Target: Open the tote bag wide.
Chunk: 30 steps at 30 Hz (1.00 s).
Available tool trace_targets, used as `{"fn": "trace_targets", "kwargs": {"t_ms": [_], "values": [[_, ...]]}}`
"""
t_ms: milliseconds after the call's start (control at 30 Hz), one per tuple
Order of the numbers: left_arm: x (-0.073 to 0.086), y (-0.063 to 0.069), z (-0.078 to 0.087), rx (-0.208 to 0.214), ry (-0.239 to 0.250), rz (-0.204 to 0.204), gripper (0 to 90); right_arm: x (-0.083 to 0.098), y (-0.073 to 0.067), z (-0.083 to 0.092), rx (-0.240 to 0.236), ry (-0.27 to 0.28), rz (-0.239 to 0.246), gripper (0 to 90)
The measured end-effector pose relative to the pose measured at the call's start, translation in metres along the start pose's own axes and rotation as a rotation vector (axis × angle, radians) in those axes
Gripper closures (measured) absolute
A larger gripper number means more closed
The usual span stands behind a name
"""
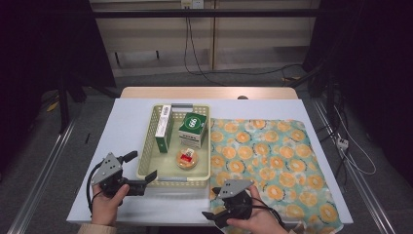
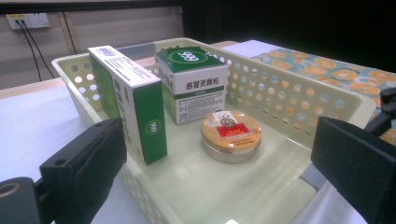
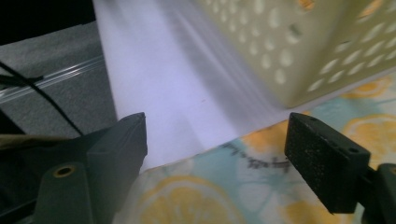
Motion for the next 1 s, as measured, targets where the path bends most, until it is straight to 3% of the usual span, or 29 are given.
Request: {"fn": "trace_targets", "kwargs": {"t_ms": [167, 233, 333, 633, 800, 933, 1000], "values": [[0.000, 0.000, 0.000, 0.001, 0.003, 0.002, 3.3, 0.005, -0.002, -0.002, 0.014, -0.032, 0.032, 23.5], [0.000, 0.000, 0.000, 0.001, -0.002, 0.000, 3.3, 0.009, 0.001, -0.004, 0.052, -0.053, 0.052, 22.3], [0.000, 0.000, 0.000, -0.001, 0.000, -0.003, 3.3, 0.009, 0.002, -0.002, 0.052, -0.053, 0.055, 32.7], [0.000, 0.000, 0.000, -0.007, -0.004, -0.003, 3.3, 0.007, 0.002, 0.001, 0.045, -0.078, 0.057, 50.9], [0.000, 0.001, 0.000, -0.011, -0.003, -0.007, 3.3, 0.009, 0.010, 0.004, 0.051, -0.063, 0.046, 69.5], [0.000, 0.001, 0.000, -0.011, -0.005, -0.009, 3.4, 0.009, 0.011, 0.004, 0.055, -0.063, 0.055, 72.0], [0.000, 0.001, 0.000, -0.012, -0.006, -0.009, 3.4, 0.009, 0.011, 0.004, 0.068, -0.061, 0.052, 85.0]]}}
Point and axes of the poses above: each handheld gripper's, and its own axes: z roughly backward along the jaws, x roughly out of its underside, y roughly to its right, the point moved 1 cm from there along -z, roughly forward along the jaws, and after that the axes turned 1 degree about -y, right-handed, at the moved point
